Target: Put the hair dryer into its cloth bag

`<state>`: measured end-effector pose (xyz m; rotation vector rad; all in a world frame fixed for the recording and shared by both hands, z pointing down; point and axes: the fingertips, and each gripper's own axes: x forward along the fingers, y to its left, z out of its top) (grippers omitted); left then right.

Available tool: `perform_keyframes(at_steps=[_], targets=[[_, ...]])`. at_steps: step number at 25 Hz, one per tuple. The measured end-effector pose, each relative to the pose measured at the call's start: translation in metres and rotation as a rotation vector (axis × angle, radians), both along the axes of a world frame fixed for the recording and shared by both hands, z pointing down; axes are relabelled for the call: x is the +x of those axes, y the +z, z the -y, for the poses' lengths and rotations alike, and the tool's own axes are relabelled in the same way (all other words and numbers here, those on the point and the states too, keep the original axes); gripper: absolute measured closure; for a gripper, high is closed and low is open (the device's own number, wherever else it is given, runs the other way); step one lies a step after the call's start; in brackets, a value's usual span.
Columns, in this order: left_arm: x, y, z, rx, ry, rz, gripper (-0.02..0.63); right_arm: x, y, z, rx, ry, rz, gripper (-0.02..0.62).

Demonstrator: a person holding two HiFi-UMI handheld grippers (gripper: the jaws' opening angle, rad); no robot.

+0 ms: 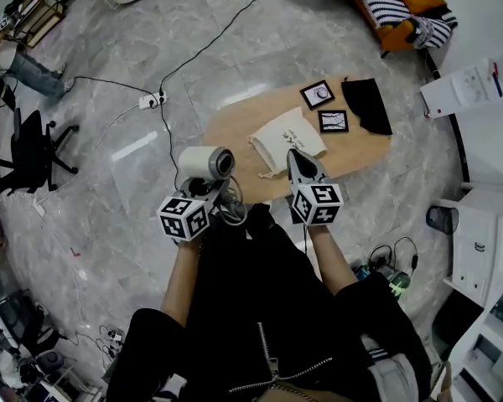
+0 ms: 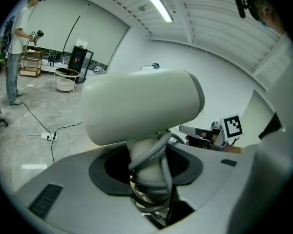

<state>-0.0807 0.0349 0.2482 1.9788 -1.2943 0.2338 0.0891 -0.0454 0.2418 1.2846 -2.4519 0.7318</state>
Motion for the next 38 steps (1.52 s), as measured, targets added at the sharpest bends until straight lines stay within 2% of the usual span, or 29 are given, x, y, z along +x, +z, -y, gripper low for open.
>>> perform_keyframes(at_steps=[6, 14, 26, 31, 38], targets=[[-0.002, 0.008, 0.017, -0.011, 0.008, -0.008, 0.422, 0.000, 0.013, 0.017, -0.028, 0.017, -0.006, 0.586], [-0.001, 0.030, 0.034, -0.025, 0.073, 0.008, 0.422, -0.004, 0.030, 0.024, -0.050, 0.028, -0.045, 0.586], [0.002, 0.102, 0.057, -0.086, 0.208, -0.012, 0.423, -0.009, 0.087, 0.039, -0.099, 0.018, -0.122, 0.585], [0.006, 0.132, 0.061, -0.102, 0.276, 0.019, 0.423, -0.010, 0.120, 0.044, -0.113, 0.015, -0.170, 0.586], [0.014, 0.182, 0.061, -0.132, 0.346, 0.012, 0.423, -0.003, 0.165, 0.044, -0.147, 0.030, -0.193, 0.586]])
